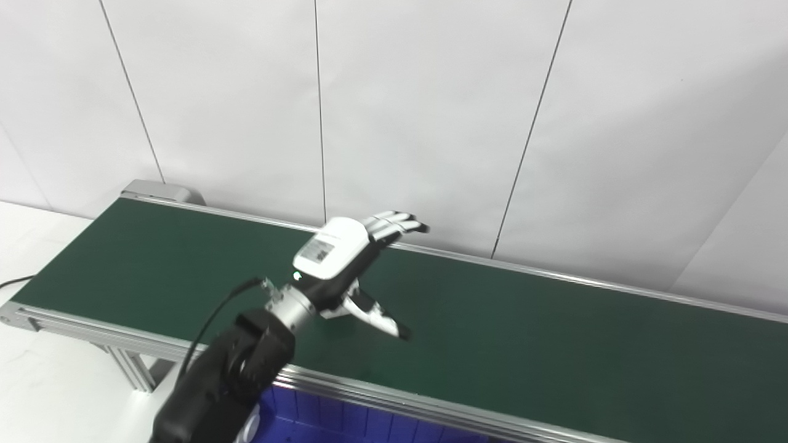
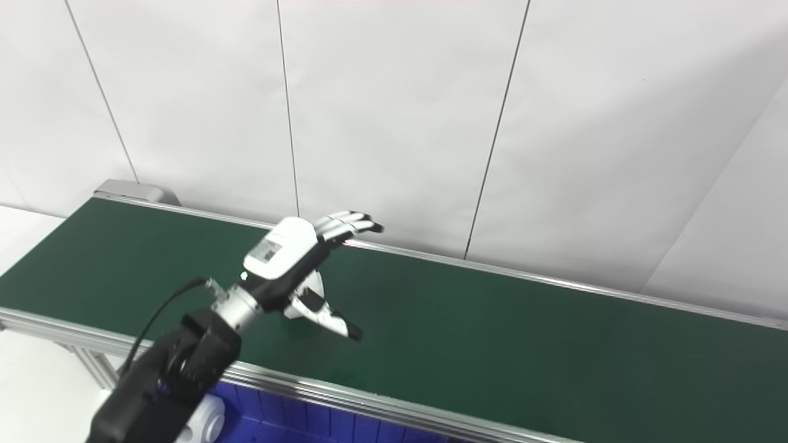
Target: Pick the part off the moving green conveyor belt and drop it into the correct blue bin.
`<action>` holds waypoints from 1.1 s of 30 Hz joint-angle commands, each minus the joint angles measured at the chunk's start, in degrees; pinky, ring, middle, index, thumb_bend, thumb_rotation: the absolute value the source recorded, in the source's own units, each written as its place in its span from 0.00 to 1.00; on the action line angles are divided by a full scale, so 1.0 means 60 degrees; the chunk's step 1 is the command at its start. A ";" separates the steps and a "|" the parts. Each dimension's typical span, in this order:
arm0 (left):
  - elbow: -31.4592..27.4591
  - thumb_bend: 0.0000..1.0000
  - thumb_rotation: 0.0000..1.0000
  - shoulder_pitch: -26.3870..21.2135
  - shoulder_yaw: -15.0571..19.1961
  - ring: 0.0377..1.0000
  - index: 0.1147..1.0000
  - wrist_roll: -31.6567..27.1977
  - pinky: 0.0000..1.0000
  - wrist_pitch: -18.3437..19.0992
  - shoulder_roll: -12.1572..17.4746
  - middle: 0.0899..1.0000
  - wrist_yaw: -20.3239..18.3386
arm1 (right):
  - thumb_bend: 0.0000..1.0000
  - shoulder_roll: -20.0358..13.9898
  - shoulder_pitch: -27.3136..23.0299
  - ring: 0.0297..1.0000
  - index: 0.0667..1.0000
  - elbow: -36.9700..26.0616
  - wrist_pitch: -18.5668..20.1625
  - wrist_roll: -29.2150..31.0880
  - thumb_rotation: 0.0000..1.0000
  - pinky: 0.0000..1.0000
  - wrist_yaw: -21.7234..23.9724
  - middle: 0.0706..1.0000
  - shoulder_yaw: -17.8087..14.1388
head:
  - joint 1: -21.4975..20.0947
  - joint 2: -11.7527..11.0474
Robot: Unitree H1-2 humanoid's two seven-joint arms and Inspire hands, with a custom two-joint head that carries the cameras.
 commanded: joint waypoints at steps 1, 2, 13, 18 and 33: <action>0.0240 1.00 0.33 -0.0724 -0.0045 0.88 0.81 0.0295 0.74 0.0247 0.0229 0.88 0.0320 | 0.77 -0.0023 -0.0134 0.84 0.89 -0.0171 -0.0509 0.0045 1.00 0.78 -0.0128 0.90 -0.0001 | 0.0004 -0.0009; 0.0462 1.00 0.33 -0.0861 -0.0097 0.88 0.83 0.0391 0.75 0.0400 0.0275 0.89 0.0277 | 0.77 -0.0021 -0.0144 0.84 0.89 -0.0156 -0.0508 0.0055 1.00 0.78 -0.0125 0.90 0.0004 | -0.0006 -0.0004; 0.2554 1.00 0.30 -0.2004 -0.1028 0.89 0.85 0.0844 0.75 0.1456 0.0508 0.89 -0.0274 | 0.78 -0.0040 -0.0057 0.84 0.89 -0.0291 -0.0508 0.0014 1.00 0.78 -0.0178 0.90 0.0091 | -0.0122 0.0080; 0.3325 1.00 0.31 -0.2237 -0.1612 0.90 0.86 0.0766 0.79 0.1499 0.0521 0.90 -0.0847 | 0.78 -0.0027 0.0013 0.83 0.89 -0.0406 -0.0508 0.0057 1.00 0.78 -0.0142 0.90 0.0080 | -0.0209 0.0168; 0.4520 1.00 0.22 -0.2097 -0.2905 0.82 0.82 0.0712 0.70 0.1503 0.0436 0.82 -0.0711 | 0.78 -0.0039 0.0062 0.83 0.89 -0.0566 -0.0508 0.0053 1.00 0.76 -0.0135 0.90 0.0132 | -0.0307 0.0263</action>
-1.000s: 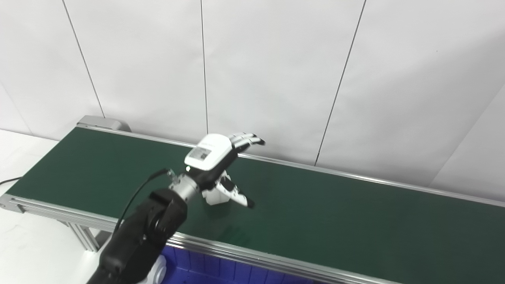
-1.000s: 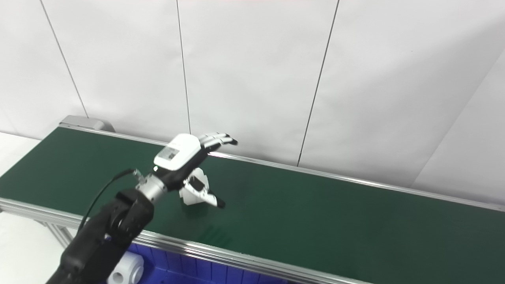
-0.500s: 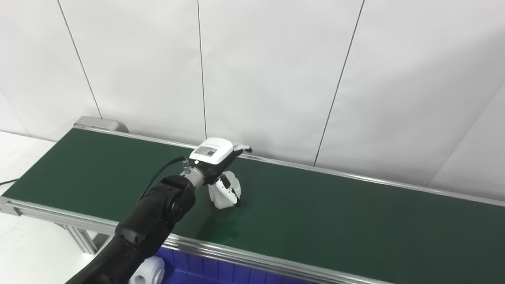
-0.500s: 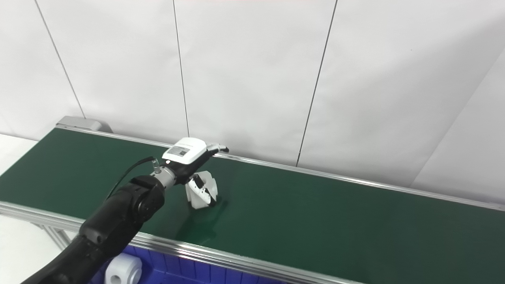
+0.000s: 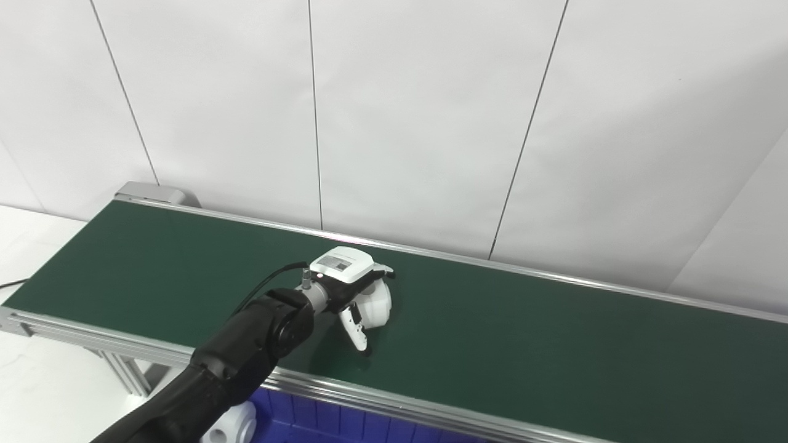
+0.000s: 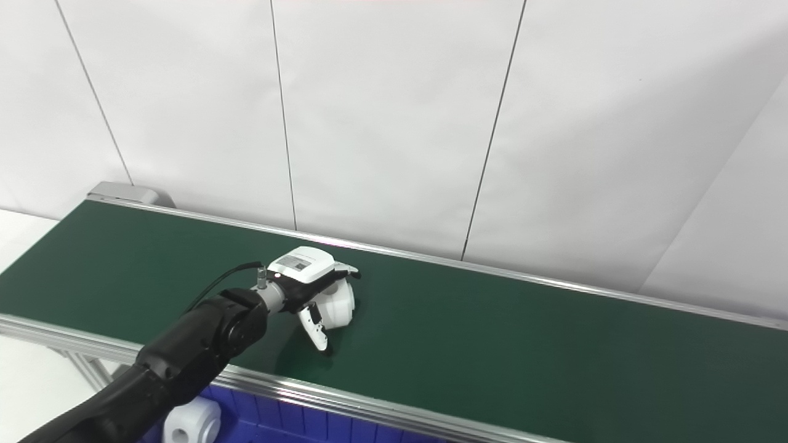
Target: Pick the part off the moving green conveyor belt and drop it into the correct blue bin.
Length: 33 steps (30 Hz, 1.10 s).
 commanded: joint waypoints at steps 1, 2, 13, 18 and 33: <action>0.0252 0.98 0.18 -0.0099 -0.0013 0.79 0.80 0.0019 0.67 0.0147 -0.0014 0.80 0.0327 | 0.78 -0.0030 -0.0029 0.83 0.88 -0.0306 -0.0508 0.0078 1.00 0.76 -0.0080 0.90 -0.0034 | 0.0000 0.0014; 0.0410 0.94 0.12 -0.0077 0.0068 0.74 0.77 -0.0063 0.63 0.0097 -0.0094 0.77 0.0726 | 0.78 -0.0032 -0.0035 0.83 0.88 -0.0300 -0.0508 0.0091 1.00 0.76 -0.0058 0.90 -0.0034 | 0.0000 0.0014; 0.1352 0.52 0.00 -0.0033 0.0178 0.46 0.41 -0.0576 0.39 -0.0793 -0.0329 0.46 0.3045 | 0.81 -0.0027 -0.0038 0.83 0.89 -0.0310 -0.0508 0.0050 1.00 0.75 -0.0091 0.90 -0.0026 | -0.0059 0.0066; 0.1218 0.52 0.00 -0.0008 0.0147 0.46 0.41 -0.0623 0.39 -0.0827 -0.0287 0.46 0.3094 | 0.81 -0.0011 -0.0057 0.82 0.88 -0.0299 -0.0508 0.0028 1.00 0.74 -0.0107 0.89 0.0001 | -0.0084 0.0078; -0.2870 0.52 0.00 0.1013 0.0826 0.45 0.42 -0.1264 0.39 -0.0773 0.0431 0.45 0.1679 | 0.83 0.0072 0.0050 0.81 0.88 -0.0802 -0.0507 -0.0078 1.00 0.74 -0.0201 0.88 0.0118 | -0.0699 0.1105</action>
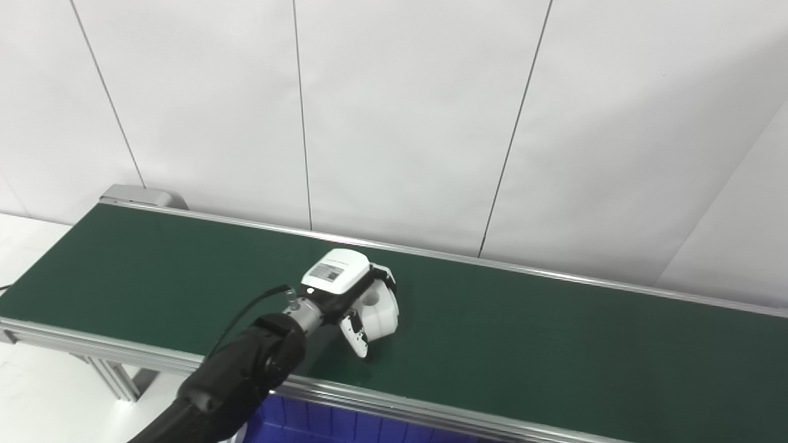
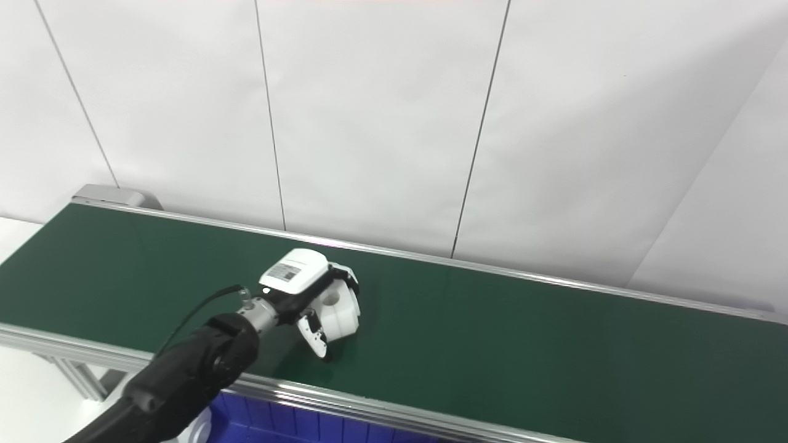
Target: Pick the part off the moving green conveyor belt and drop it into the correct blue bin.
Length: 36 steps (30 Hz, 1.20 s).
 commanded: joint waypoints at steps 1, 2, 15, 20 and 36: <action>-0.1064 0.52 0.00 -0.0188 0.0293 0.44 0.42 -0.0205 0.39 0.0040 0.0279 0.45 -0.0243 | 0.83 0.0046 0.0023 0.81 0.88 -0.0450 -0.0507 -0.0018 1.00 0.74 -0.0080 0.88 0.0026 | -0.0040 0.0109; -0.1832 0.52 0.00 0.0053 0.0392 0.44 0.42 -0.0241 0.39 0.0179 0.0382 0.44 -0.0565 | 0.82 0.0042 0.0042 0.82 0.88 -0.0567 -0.0507 -0.0036 1.00 0.74 -0.0081 0.88 0.0040 | -0.0127 0.0424; -0.6243 0.52 0.00 0.3091 0.1057 0.35 0.46 -0.0152 0.31 0.0782 0.0641 0.39 -0.2465 | 0.86 -0.0191 0.0075 0.81 0.87 -0.1357 -0.0495 0.0271 1.00 0.76 0.0333 0.87 -0.0359 | 0.0310 0.2037; -0.6309 0.52 0.00 0.4005 0.1035 0.37 0.45 -0.0003 0.34 0.0716 0.0556 0.40 -0.2548 | 0.85 -0.0200 0.0072 0.79 0.87 -0.1769 -0.0245 0.0218 1.00 0.74 0.0460 0.86 -0.0538 | 0.0308 0.2326; -0.4125 0.52 0.00 0.5045 0.0281 0.37 0.45 0.1268 0.35 -0.0345 0.0238 0.40 -0.1296 | 0.87 -0.0039 0.0087 0.78 0.87 -0.2139 0.0165 0.0054 1.00 0.74 0.0642 0.87 -0.0691 | 0.0205 0.2460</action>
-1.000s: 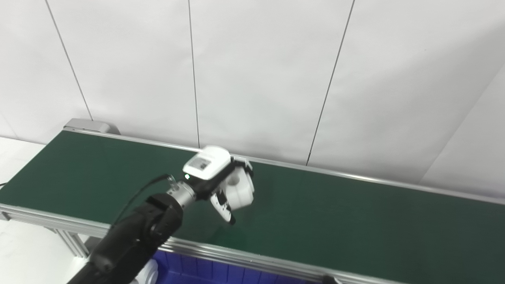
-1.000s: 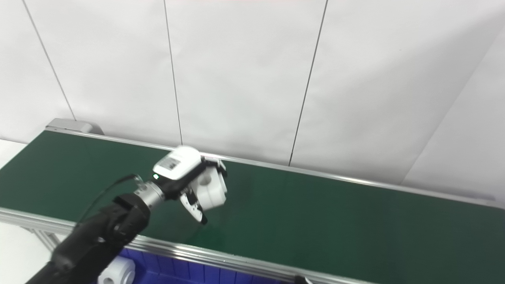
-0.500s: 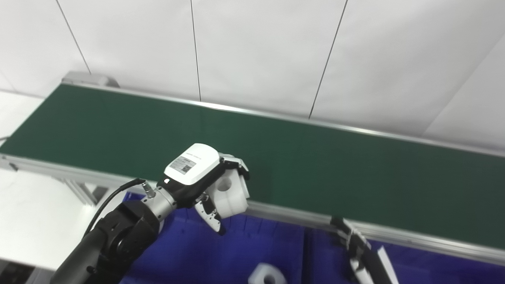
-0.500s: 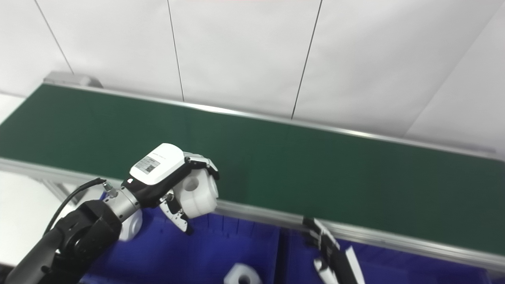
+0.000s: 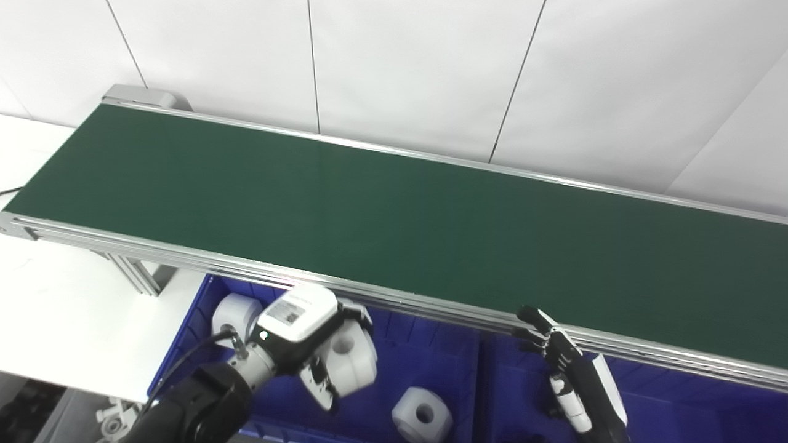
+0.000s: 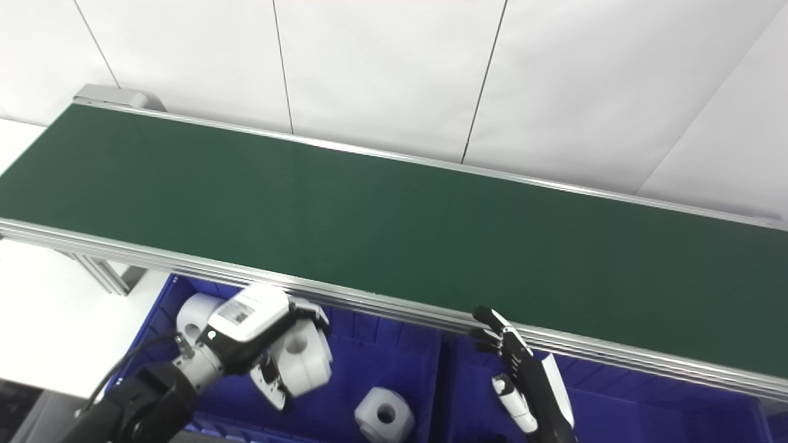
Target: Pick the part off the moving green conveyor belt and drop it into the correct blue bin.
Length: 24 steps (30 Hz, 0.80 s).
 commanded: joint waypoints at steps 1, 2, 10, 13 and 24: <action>-0.0079 0.52 0.00 -0.0238 -0.0010 0.38 0.45 0.0028 0.35 -0.0255 0.0064 0.40 0.0276 | 0.88 0.0032 -0.0047 0.78 0.87 -0.0325 0.0021 0.0017 1.00 0.74 -0.0003 0.87 -0.0106 | -0.0011 0.0011; -0.0029 0.52 0.00 -0.0266 -0.0022 0.38 0.45 0.0029 0.35 -0.0266 0.0054 0.41 0.0273 | 0.88 0.0041 -0.0041 0.78 0.86 -0.0337 0.0045 0.0018 1.00 0.74 -0.0004 0.86 -0.0114 | -0.0011 0.0011; 0.0036 0.52 0.00 -0.0369 -0.0105 0.45 0.42 0.0205 0.39 -0.0192 -0.0005 0.45 0.0314 | 0.88 0.0026 -0.0018 0.78 0.87 -0.0269 -0.0055 0.0032 1.00 0.73 0.0026 0.86 -0.0173 | 0.0008 -0.0070; -0.0089 0.85 0.17 -0.0356 -0.0153 0.67 0.57 0.0542 0.58 -0.0191 0.0061 0.66 0.0416 | 0.88 0.0033 -0.0027 0.78 0.87 -0.0242 -0.0132 -0.0011 1.00 0.73 0.0020 0.86 -0.0175 | 0.0000 -0.0078; -0.0455 1.00 0.44 -0.0315 -0.0170 0.84 0.72 0.0785 0.84 -0.0233 0.0232 0.83 0.0201 | 0.89 0.0061 0.0009 0.78 0.87 -0.0275 -0.0035 0.0025 1.00 0.73 0.0052 0.85 -0.0177 | -0.0031 -0.0133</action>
